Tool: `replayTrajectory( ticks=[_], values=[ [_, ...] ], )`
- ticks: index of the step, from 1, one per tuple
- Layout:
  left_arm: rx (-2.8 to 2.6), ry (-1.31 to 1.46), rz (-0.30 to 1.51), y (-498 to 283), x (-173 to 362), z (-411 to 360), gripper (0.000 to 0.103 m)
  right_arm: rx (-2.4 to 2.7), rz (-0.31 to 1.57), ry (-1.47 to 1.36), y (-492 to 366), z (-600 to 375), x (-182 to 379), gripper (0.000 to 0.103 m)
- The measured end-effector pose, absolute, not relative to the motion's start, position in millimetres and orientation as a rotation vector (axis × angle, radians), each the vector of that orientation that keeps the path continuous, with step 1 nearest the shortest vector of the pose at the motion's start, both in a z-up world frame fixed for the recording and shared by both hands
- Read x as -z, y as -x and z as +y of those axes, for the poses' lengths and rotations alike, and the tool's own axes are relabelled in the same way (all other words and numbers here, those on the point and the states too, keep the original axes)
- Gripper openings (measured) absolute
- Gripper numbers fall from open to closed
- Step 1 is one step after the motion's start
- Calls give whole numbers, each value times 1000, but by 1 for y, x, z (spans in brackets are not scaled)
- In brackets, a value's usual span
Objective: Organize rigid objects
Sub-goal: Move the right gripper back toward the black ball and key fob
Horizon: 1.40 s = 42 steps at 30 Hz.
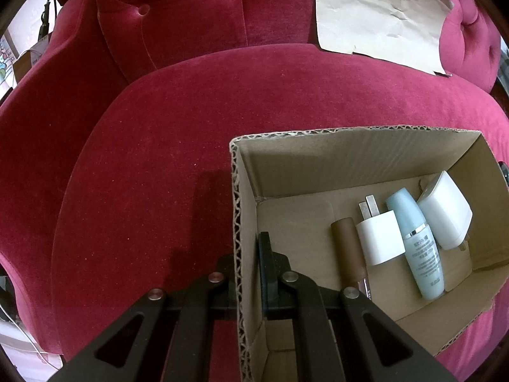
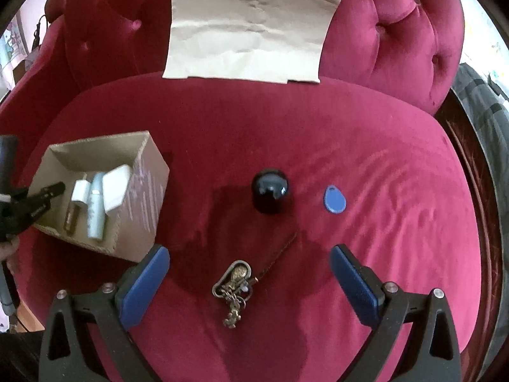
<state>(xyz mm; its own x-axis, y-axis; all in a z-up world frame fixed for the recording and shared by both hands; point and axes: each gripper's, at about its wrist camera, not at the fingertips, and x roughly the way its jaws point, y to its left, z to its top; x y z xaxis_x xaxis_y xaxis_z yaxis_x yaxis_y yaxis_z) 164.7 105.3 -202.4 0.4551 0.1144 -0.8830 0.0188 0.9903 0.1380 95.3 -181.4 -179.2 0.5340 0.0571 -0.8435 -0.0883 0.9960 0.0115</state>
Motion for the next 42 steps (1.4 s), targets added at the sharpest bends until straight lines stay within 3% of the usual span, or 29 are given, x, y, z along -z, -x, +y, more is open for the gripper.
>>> replayTrajectory(
  ticks=[17,42],
  values=[
    [-59,-135,1098,-165,203,105,7,-64,1093,15,-91,-191,234,103],
    [-59,-135,1097,-165,203,105,7,-75,1126,56,-96,-175,271,103]
  ],
)
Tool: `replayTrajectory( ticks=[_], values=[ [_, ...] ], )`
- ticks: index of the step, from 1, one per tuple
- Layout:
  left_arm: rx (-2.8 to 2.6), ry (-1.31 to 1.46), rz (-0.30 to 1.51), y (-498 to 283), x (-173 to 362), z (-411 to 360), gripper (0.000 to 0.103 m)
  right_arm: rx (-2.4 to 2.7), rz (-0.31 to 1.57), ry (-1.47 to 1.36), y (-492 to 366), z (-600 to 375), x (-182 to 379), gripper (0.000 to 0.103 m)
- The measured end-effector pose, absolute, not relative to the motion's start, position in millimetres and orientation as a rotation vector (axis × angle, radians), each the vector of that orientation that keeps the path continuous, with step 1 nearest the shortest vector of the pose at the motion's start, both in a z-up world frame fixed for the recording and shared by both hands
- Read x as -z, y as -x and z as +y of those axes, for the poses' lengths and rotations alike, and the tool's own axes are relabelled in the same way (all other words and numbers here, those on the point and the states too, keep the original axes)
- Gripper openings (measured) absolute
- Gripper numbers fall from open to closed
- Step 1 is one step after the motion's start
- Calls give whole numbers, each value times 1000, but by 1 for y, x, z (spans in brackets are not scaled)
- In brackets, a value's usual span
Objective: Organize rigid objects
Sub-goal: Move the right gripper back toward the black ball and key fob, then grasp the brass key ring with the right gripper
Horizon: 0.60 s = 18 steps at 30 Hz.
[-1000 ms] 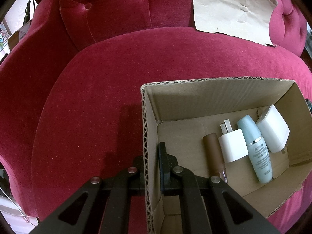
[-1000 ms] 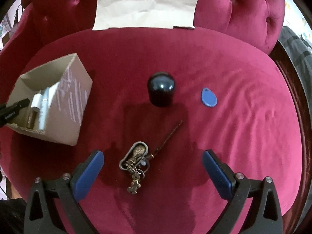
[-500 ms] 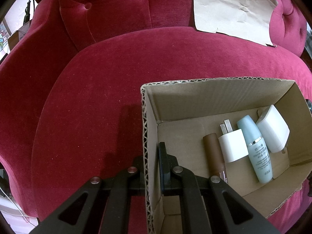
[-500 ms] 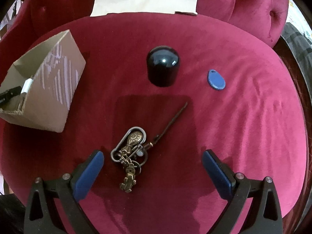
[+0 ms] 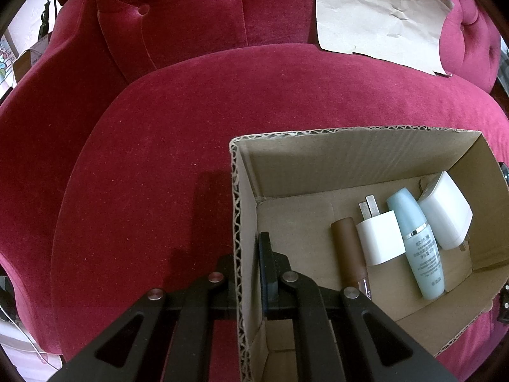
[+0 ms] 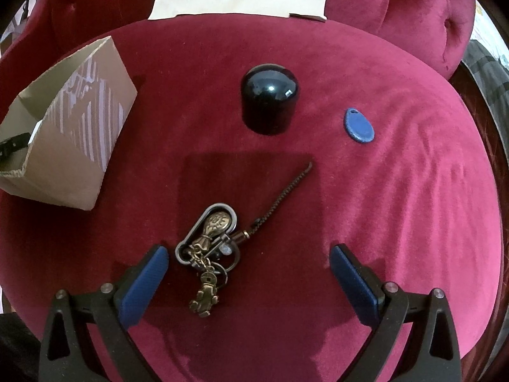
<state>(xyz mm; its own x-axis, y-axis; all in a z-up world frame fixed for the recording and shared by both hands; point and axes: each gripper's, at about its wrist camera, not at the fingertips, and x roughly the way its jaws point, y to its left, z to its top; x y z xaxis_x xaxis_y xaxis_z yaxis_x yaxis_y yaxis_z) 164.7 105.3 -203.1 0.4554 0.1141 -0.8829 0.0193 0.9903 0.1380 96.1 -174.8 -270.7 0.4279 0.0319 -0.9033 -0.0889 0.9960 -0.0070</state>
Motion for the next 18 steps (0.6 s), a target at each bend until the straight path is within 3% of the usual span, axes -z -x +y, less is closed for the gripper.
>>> replayTrajectory(
  ticks=[7,10,12,18],
  values=[
    [-59,-134,1098,-165,203,105,7,-82,1128,46,-101,-177,265,100],
    [-59,-134,1098,-165,203,106,7,-76,1105,43,-100,-180,260,80],
    [-59,-134,1097,-165,203,105,7,-66,1081,43,-99,-183,254,29],
    [-60,-133,1098,-165,203,105,7,-73,1081,1,-103,-194,252,25]
  ],
)
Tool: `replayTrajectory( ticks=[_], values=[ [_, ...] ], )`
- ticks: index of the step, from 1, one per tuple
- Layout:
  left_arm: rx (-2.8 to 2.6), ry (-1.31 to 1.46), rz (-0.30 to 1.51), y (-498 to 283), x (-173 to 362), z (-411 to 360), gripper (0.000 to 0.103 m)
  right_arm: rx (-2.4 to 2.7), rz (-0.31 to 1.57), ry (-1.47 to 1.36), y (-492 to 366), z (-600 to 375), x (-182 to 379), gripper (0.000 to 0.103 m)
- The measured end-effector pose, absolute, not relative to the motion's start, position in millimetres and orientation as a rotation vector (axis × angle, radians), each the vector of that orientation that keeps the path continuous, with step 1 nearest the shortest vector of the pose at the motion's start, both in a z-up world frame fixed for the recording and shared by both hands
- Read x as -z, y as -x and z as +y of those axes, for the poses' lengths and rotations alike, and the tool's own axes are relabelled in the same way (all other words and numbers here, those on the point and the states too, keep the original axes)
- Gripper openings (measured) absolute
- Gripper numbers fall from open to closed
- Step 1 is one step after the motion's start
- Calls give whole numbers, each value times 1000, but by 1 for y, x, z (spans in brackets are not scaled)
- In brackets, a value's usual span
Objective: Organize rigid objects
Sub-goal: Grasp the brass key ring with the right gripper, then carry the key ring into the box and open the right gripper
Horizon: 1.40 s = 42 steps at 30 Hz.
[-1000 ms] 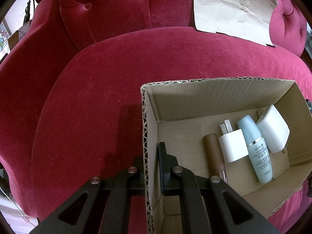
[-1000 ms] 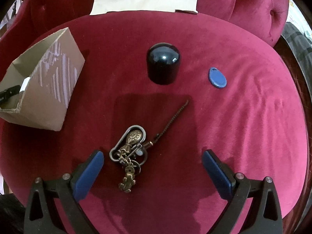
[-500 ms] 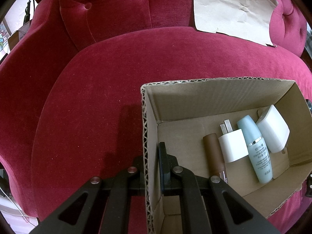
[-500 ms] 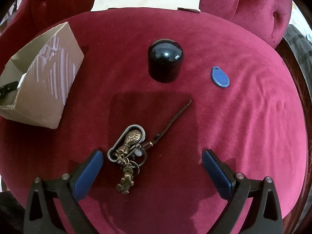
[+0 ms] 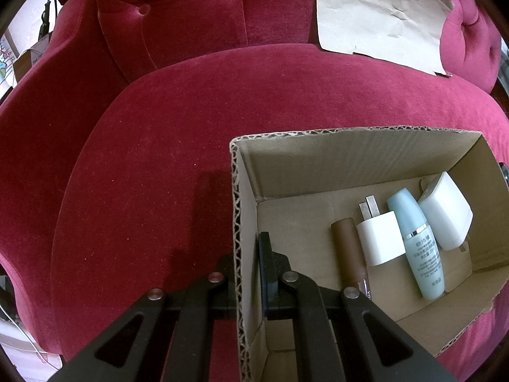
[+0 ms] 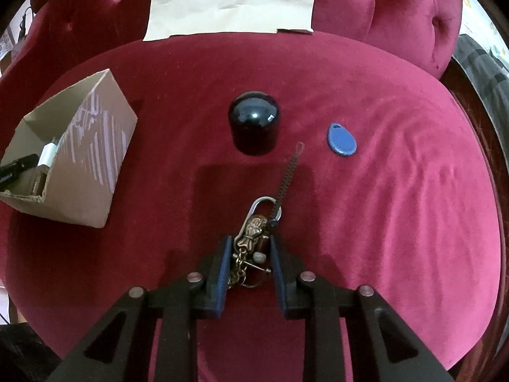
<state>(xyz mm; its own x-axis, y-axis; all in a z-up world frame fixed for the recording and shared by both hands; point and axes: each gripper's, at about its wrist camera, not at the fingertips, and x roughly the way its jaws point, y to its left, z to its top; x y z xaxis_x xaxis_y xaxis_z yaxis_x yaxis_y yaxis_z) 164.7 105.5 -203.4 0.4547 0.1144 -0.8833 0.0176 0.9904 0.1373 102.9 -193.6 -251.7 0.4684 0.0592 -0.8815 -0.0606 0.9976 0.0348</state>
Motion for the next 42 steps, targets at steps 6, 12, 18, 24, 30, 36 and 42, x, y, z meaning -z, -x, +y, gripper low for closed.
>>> replayTrajectory(
  ticks=[6,12,18,24,30,36,42],
  values=[
    [-60,-133,1098,-165,203,105,7,-67,1086,1,-103,-198,249,25],
    [-60,-134,1098,-165,203,105,7,-52,1079,-12,-107,-206,236,25],
    [-60,-134,1098,-165,203,105,7,-52,1059,0,-105,-209,222,25],
    [-60,-134,1098,-165,203,105,7,-57,1037,10,-95,-202,201,25],
    [-60,-134,1098,-165,203,105,7,-65,1005,24,-86,-195,184,25],
    [-59,-134,1097,-165,204,106,7,-69,971,40,-80,-188,169,25],
    [-58,-134,1097,-166,203,107,7,-78,948,38,-90,-181,161,25]
  ],
)
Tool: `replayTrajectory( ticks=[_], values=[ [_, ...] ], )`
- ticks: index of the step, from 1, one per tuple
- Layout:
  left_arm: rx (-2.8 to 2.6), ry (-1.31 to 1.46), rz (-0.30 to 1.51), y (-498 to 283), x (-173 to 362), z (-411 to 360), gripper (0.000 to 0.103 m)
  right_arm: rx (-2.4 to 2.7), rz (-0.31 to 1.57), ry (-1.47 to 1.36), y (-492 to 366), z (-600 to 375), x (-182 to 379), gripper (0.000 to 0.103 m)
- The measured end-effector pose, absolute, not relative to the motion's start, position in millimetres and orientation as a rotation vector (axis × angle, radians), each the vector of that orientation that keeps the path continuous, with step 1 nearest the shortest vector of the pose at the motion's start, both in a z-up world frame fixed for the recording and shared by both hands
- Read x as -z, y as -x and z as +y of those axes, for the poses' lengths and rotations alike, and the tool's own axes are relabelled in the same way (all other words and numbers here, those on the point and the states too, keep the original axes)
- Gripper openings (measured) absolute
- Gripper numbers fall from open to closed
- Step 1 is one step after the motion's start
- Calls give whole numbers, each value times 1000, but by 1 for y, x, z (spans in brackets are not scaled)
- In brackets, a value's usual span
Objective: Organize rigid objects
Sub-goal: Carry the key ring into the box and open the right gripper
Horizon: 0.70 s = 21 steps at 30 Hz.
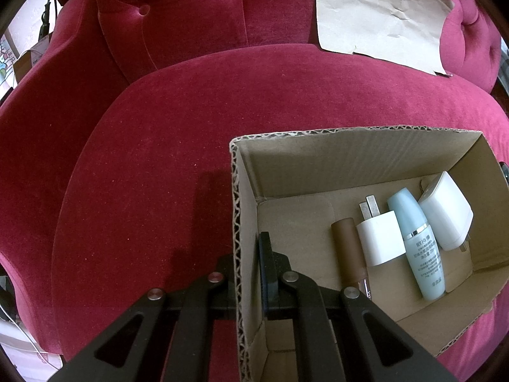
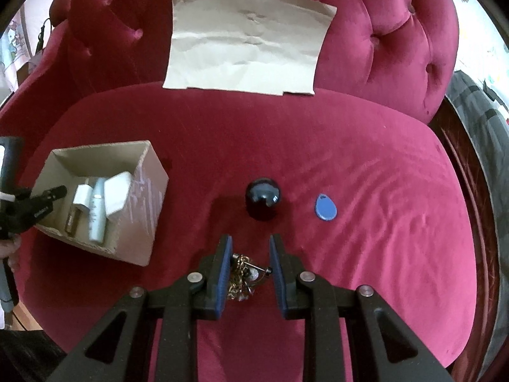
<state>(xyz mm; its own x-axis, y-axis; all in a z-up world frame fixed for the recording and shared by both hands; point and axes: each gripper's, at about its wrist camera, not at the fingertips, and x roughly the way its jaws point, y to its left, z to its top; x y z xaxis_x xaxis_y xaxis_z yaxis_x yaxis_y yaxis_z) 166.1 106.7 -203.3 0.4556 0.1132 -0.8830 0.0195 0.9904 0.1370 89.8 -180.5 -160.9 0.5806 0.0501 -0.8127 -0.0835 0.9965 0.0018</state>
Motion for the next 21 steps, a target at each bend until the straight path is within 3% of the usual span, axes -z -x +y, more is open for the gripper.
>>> replayTrajectory(
  ticks=[21],
  values=[
    [-58,-134,1096,-166,202,107,7,-122,837,54,-100,-144,118,25]
  ],
)
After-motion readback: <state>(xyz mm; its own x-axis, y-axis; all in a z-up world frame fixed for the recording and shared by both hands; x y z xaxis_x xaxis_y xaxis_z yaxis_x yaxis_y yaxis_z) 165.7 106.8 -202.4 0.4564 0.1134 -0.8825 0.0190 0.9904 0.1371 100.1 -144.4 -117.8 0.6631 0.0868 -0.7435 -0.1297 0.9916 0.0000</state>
